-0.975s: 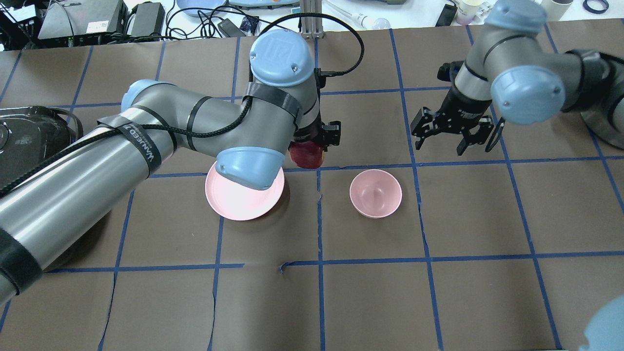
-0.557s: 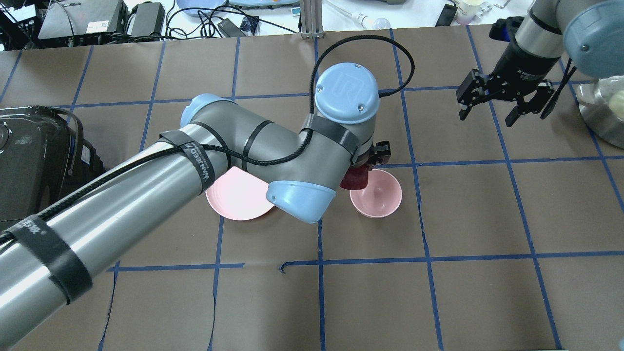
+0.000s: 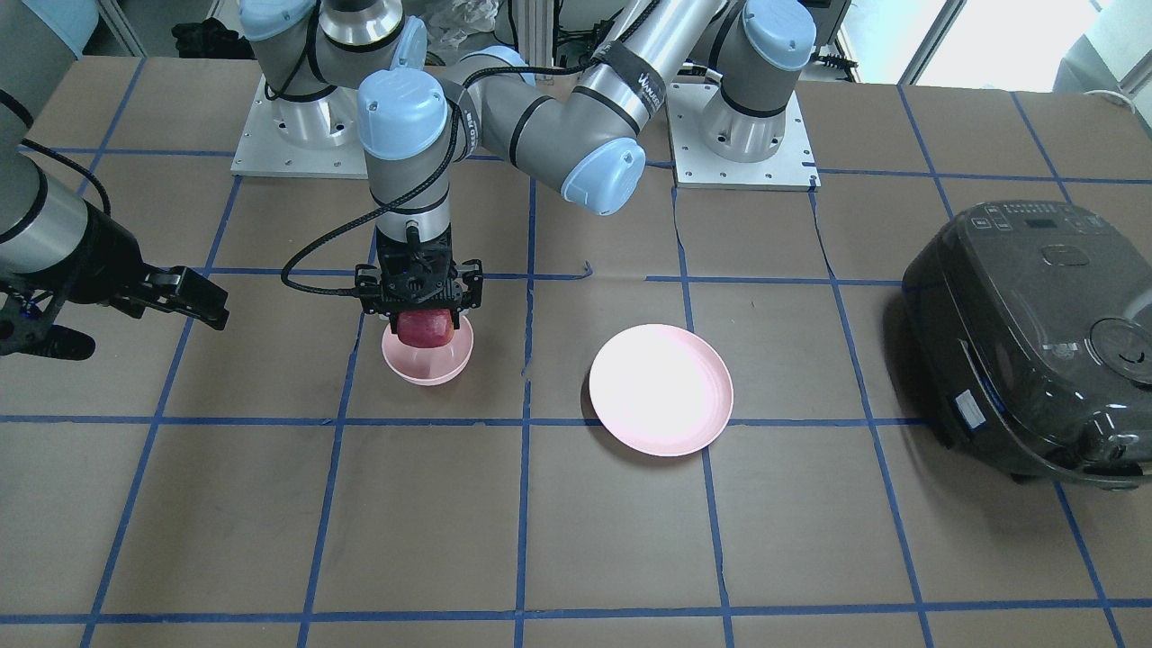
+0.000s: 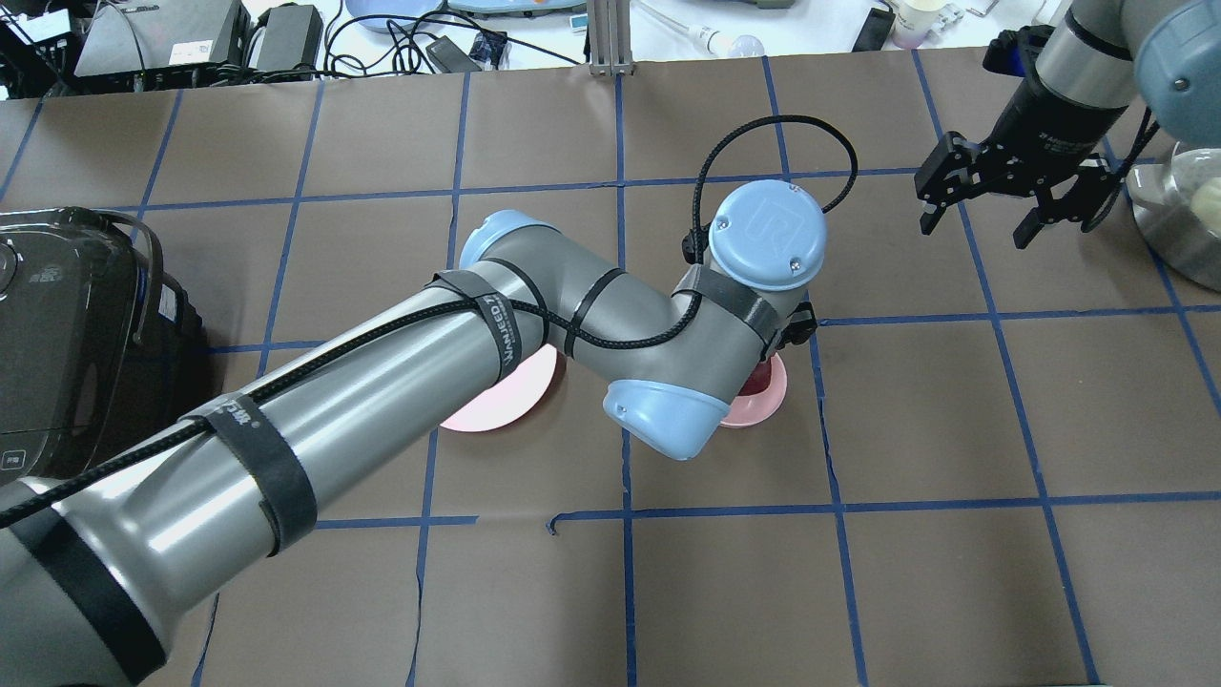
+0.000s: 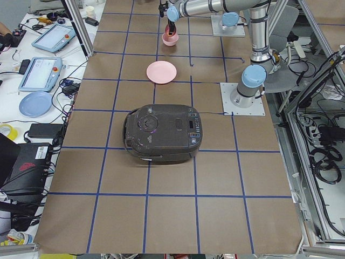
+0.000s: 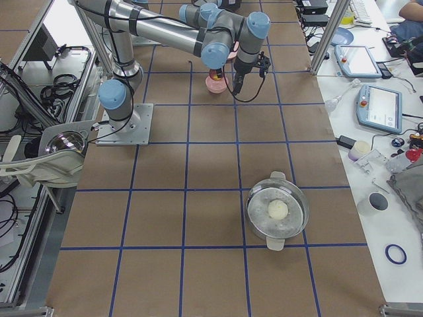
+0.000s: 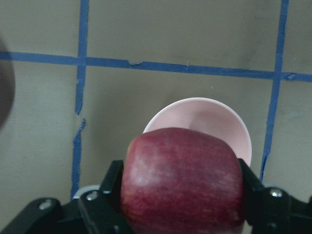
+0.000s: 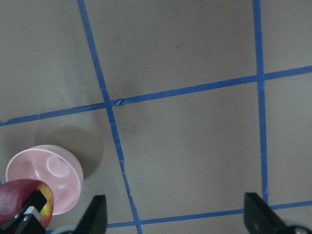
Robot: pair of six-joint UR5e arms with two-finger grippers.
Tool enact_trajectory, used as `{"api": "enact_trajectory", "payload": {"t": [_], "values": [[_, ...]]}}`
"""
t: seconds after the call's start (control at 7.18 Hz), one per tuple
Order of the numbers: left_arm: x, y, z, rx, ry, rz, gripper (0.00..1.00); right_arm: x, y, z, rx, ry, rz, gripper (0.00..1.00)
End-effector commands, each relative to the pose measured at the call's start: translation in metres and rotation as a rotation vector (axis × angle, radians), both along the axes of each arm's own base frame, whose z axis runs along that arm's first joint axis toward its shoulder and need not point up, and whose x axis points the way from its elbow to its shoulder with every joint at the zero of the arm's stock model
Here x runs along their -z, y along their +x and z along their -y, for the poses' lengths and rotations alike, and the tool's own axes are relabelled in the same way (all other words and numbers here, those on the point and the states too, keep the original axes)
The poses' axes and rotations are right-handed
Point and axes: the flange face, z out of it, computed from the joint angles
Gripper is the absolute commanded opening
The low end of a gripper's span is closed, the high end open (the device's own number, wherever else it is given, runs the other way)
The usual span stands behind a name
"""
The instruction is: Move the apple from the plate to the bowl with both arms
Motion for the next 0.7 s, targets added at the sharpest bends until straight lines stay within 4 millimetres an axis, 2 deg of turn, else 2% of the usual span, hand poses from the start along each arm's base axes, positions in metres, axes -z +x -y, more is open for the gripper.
{"api": "enact_trajectory", "payload": {"t": [0.0, 0.14, 0.28, 0.42, 0.56], "values": [[0.0194, -0.0041, 0.0020, -0.018, 0.016, 0.018, 0.41, 0.0042, -0.0073, -0.0039, -0.009, 0.025, -0.075, 1.00], [0.0237, -0.0054, 0.0022, -0.016, 0.017, 0.019, 0.59, 0.0025, -0.0055, -0.0042, -0.007, 0.019, -0.068, 1.00], [0.0268, -0.0080, 0.0050, -0.018, -0.004, -0.001, 0.86, 0.0006, -0.0069, -0.0032, -0.007, 0.012, -0.072, 1.00], [0.0290, -0.0082, 0.0050, -0.016, -0.003, -0.002, 0.99, 0.0005, -0.0068, -0.0030, -0.007, 0.010, -0.071, 1.00], [0.0290, -0.0085, 0.0049, -0.006, -0.002, -0.003, 1.00, -0.0038, -0.0073, 0.0003, -0.006, -0.003, -0.071, 1.00]]}}
